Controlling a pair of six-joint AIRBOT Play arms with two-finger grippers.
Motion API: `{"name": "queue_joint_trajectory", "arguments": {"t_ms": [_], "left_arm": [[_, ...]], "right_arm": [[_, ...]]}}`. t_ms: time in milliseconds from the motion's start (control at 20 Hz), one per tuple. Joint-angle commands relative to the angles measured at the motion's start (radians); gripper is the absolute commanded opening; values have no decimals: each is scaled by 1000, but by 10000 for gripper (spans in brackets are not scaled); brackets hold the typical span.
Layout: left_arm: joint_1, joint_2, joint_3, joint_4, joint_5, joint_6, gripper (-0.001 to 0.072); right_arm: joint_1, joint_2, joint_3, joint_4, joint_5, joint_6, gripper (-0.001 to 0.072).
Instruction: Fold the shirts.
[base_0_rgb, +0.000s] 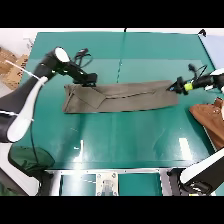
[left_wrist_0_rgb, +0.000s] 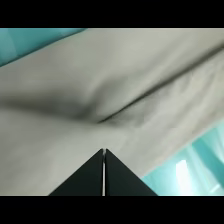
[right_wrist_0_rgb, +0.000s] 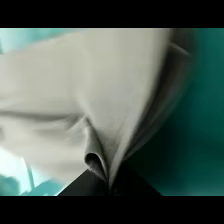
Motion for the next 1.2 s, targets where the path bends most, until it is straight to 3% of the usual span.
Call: {"name": "queue_joint_trajectory", "arguments": {"t_ms": [0, 250, 600, 700, 950, 1150], "left_arm": [[-132, -69, 1, -102, 188, 6, 29], [-319, -212, 29, -385, 486, 83, 29], [-388, -391, 202, -497, 454, 39, 30], [-356, -377, 222, -498, 362, 42, 30], [-174, -298, 345, -472, -101, 64, 29], [3, -116, 345, -148, -266, 6, 29]], "right_arm": [[9, 167, 29, 18, 125, 31, 17], [68, 401, 29, 25, 229, 77, 17], [161, 455, 28, 23, 222, 95, 18], [161, 454, 28, 21, 179, 97, 18], [212, 454, 26, 24, 146, 133, 17], [375, 454, -29, 24, 16, 222, 18]]}}
